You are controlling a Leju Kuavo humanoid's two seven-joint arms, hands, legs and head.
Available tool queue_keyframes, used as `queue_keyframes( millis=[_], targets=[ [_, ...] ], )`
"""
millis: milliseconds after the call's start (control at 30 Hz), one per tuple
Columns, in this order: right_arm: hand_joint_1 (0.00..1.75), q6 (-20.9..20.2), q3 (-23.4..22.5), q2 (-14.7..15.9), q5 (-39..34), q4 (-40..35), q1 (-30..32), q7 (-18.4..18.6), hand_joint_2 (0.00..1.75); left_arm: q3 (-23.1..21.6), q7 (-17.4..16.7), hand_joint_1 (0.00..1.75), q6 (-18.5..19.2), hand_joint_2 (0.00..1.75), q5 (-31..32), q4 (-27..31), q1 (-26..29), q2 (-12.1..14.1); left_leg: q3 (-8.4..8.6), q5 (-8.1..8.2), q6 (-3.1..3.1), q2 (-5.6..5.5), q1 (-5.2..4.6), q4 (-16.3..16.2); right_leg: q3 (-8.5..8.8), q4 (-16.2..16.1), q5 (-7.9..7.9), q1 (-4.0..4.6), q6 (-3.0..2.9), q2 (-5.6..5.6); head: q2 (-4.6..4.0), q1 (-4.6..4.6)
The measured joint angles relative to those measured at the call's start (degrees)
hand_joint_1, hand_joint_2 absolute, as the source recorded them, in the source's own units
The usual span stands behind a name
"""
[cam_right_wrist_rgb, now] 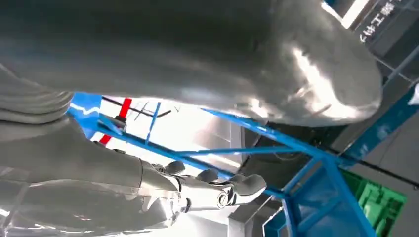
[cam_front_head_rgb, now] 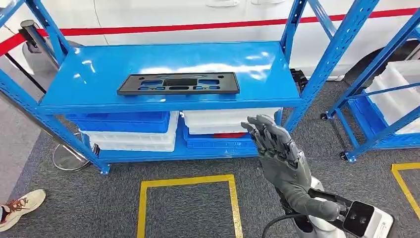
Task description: Take the parts from the cabinet and place them on the table.
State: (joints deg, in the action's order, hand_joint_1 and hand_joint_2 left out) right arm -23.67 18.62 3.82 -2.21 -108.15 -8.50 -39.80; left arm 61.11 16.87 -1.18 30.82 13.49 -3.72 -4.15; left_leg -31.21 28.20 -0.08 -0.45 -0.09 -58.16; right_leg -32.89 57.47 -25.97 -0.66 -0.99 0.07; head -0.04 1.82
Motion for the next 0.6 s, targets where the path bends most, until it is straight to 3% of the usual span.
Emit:
queue_keyframes(
  millis=[33, 67, 133, 167, 200, 233, 300, 333, 367, 467, 500, 567, 600],
  targets=[
    [0.0, 0.0, 0.11, 0.0, 0.07, 0.09, -0.08, 0.0, 0.0, 0.02, 0.02, 0.0, 0.0, 0.0, 0.02, 0.0, -0.04, -0.02, -0.78, 1.31, -0.26, 0.08, -0.09, -2.07, 0.33, -0.25, -0.06, -0.08, -0.25, -0.02, 0.0, 0.17],
    [0.0, 0.0, 0.24, 0.0, 0.13, 0.15, -0.15, 0.0, 0.0, 0.02, 0.0, 0.0, 0.02, 0.0, 0.08, -0.02, -0.1, -0.04, -2.62, 3.26, -0.54, 0.08, 0.19, -5.87, 0.43, -0.25, -0.13, -0.08, -0.38, -0.08, 0.0, 0.19],
    [0.0, 0.0, 0.46, 0.0, 0.26, 0.55, -0.08, 0.0, 0.0, 0.11, -0.07, 0.0, 0.02, 0.0, 0.2, -0.02, -0.02, -0.02, -7.42, 6.71, -1.1, 0.09, 0.61, -14.82, 0.52, -0.21, -0.31, 0.03, -0.56, -0.19, 0.0, 0.13],
    [0.0, 0.0, 0.55, 0.0, 0.26, 0.7, -0.06, 0.0, 0.0, 0.15, -0.07, 0.0, 0.0, 0.0, 0.2, -0.02, 0.09, -0.02, -9.0, 6.9, -1.31, 0.1, 0.7, -17.33, 0.57, -0.15, -0.4, 0.03, -0.55, -0.16, 0.0, 0.2],
    [0.0, 0.0, 0.66, 0.0, 0.26, 0.9, -0.01, 0.0, 0.0, 0.17, -0.07, 0.0, 0.0, 0.0, 0.2, -0.02, 0.15, -0.02, -9.21, 5.63, -1.44, 0.1, 0.81, -17.02, 0.75, -0.12, -0.57, -0.01, -0.47, -0.09, 0.0, 0.17],
    [0.0, 0.0, 0.76, 0.02, 0.26, 1.01, 0.0, 0.0, 0.0, 0.17, -0.07, 0.0, 0.0, 0.0, 0.2, -0.02, 0.13, 0.0, -8.04, 3.07, -1.51, 0.11, 0.9, -13.85, 1.01, -0.07, -0.8, -0.04, -0.35, -0.02, 0.0, 0.17],
    [0.0, 0.07, 0.85, 0.0, 0.26, 1.16, -0.02, 0.0, 0.0, 0.2, -0.07, 0.0, 0.0, 0.0, 0.2, -0.02, 0.07, 0.09, -3.15, -3.03, -1.38, 0.17, 1.06, -2.97, 1.83, 0.18, -1.5, -0.1, 0.1, 0.02, 0.0, 0.17],
    [0.0, 0.09, 0.88, 0.0, 0.29, 1.29, -0.02, 0.0, 0.0, 0.22, -0.07, 0.0, 0.0, 0.0, 0.2, -0.02, 0.07, 0.07, -1.98, -2.13, -1.05, 0.19, 0.96, -0.98, 1.75, 0.26, -1.79, 0.15, 0.47, -0.01, 0.0, 0.11],
    [0.0, 0.15, 0.88, 0.02, 0.33, 1.31, -0.08, 0.0, 0.0, 0.22, -0.02, 0.0, 0.07, 0.0, 0.2, -0.04, -0.08, 0.09, -1.87, -2.15, -0.57, 0.04, 0.69, 0.0, 1.47, 0.66, -1.9, 0.3, 0.7, 0.07, 0.0, 0.19],
    [0.0, 0.33, 1.01, 0.0, 0.44, 1.33, -0.07, 0.0, 0.0, 0.24, 0.0, 0.0, 0.11, 0.0, 0.17, -0.04, 0.08, 0.09, -2.13, -2.02, 0.24, 0.01, 0.56, -0.32, 1.55, 0.24, -1.79, 0.29, 1.37, 0.0, 0.0, 0.06],
    [0.0, 0.46, 1.05, 0.02, 0.42, 1.31, -0.1, 0.0, 0.0, 0.26, 0.0, 0.0, 0.18, 0.0, 0.17, -0.04, 0.06, 0.04, -1.71, -2.33, 0.89, 0.05, 1.06, 0.46, 1.51, 0.54, -2.33, 0.19, 1.82, 0.04, 0.0, 0.13],
    [0.0, 0.66, 1.18, 0.0, 0.46, 1.33, -0.23, -0.02, 0.0, 0.26, 0.0, 0.0, 0.2, 0.0, 0.17, -0.07, -0.02, 0.07, -1.29, -2.23, 1.45, 0.13, 1.0, 0.69, -0.07, 4.43, -4.63, 0.06, 2.15, -0.01, 0.0, 0.02],
    [0.0, 0.81, 1.2, 0.0, 0.57, 1.33, -0.18, -0.02, 0.0, 0.26, 0.0, 0.0, 0.2, 0.0, 0.17, -0.07, -0.07, 0.09, -1.21, -2.13, 1.6, 0.14, 0.97, 0.68, -3.03, 10.07, -7.2, -0.08, 2.37, -0.01, 0.0, 0.02]
  ],
)
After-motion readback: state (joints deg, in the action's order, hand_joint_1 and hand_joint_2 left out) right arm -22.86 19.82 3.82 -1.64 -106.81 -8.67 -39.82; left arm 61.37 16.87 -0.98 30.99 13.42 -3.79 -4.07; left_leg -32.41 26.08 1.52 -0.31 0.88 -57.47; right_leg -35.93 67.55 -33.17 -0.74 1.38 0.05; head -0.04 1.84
